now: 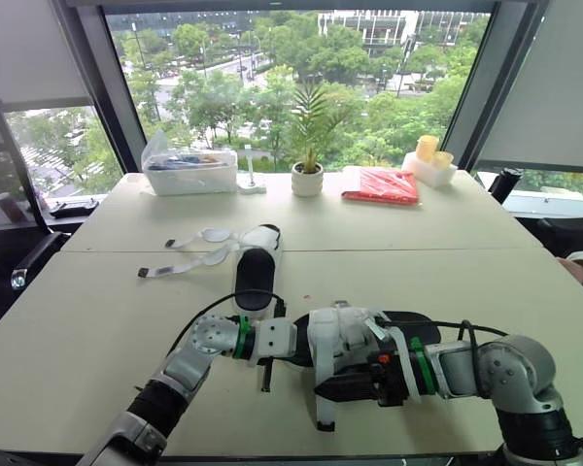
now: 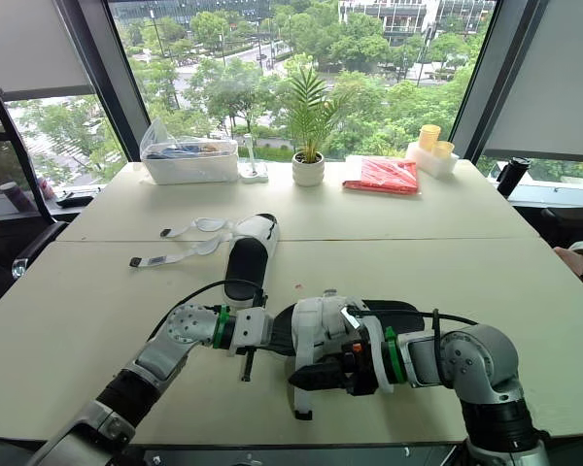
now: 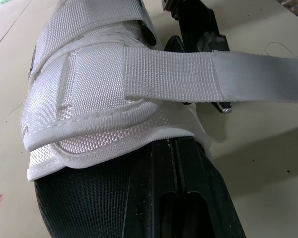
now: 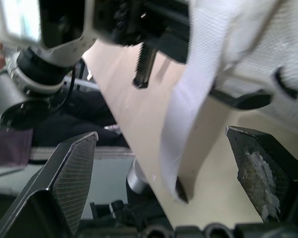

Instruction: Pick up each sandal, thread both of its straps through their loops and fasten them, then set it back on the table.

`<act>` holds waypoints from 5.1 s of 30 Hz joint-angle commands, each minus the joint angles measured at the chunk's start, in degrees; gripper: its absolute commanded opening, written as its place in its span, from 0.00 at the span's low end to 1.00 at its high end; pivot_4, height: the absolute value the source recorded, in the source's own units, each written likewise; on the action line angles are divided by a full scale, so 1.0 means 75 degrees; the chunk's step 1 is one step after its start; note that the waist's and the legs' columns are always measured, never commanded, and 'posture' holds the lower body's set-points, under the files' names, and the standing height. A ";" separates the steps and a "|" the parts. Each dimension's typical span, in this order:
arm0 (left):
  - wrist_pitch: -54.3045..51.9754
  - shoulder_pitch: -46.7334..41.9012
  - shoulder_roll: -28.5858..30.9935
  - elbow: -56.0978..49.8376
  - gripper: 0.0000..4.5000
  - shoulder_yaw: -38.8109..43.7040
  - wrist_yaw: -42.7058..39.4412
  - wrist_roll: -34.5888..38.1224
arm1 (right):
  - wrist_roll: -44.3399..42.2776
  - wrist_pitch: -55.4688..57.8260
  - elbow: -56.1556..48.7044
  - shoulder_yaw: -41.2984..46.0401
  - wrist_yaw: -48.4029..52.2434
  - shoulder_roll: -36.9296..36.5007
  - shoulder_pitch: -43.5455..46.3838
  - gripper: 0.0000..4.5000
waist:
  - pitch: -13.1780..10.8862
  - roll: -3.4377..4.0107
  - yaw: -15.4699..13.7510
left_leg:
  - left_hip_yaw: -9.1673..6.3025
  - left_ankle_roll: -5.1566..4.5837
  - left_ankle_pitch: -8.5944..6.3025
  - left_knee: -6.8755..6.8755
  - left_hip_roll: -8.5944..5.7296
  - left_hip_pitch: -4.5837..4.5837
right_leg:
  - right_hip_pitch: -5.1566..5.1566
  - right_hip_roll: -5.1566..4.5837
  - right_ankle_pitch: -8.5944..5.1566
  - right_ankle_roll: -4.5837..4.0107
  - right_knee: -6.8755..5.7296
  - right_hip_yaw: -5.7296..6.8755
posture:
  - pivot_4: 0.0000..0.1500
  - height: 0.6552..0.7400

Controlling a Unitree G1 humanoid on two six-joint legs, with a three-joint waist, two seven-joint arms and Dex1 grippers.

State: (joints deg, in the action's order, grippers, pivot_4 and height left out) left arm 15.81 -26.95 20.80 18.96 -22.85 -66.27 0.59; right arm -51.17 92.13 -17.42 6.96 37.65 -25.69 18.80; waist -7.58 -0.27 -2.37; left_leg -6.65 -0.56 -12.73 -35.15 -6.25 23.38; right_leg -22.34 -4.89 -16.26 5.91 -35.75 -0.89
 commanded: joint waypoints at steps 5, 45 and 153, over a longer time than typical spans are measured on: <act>-0.0568 0.0623 0.0184 0.0513 0.00 -0.0819 -0.0326 -0.0653 | -0.0440 0.0050 -0.0145 -0.0081 -0.0265 0.0095 -0.0023 0.50 | 0.0003 0.0003 0.0005 | 0.0000 -0.0001 0.0000 0.0001 0.0000 0.0000 | -0.0001 0.0000 0.0000 0.0000 0.0000 0.0000 | 1.00 1.00; -0.1246 0.0762 0.0325 -0.0342 0.00 -0.0771 -0.0286 -0.0542 | 0.1940 -0.3771 0.3172 -0.3208 0.3123 -0.2107 0.3477 0.01 | -0.0001 0.0008 0.0019 | 0.0011 -0.0030 -0.0025 0.0018 -0.0005 0.0012 | -0.0008 -0.0007 0.0012 0.0023 0.0044 0.0000 | 1.00 1.00; -0.1240 0.0486 0.0325 -0.0254 0.00 -0.0853 -0.0462 -0.0475 | 0.2517 -0.5290 0.0935 -0.2962 0.3311 -0.1984 0.0204 0.02 | 0.0004 -0.0013 0.0019 | 0.0011 -0.0029 -0.0038 -0.0008 -0.0001 -0.0001 | 0.0011 0.0000 0.0012 0.0026 0.0036 0.0000 | 1.00 1.00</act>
State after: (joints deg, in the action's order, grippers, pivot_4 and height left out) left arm 9.26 -26.59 22.32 13.41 -23.90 -67.45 0.73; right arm -32.29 52.28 -10.43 -15.15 62.34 -41.05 19.98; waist -7.55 -0.36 -2.23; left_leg -6.57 -0.77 -13.02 -35.24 -6.25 23.37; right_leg -22.25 -4.89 -16.19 6.07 -35.51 -0.90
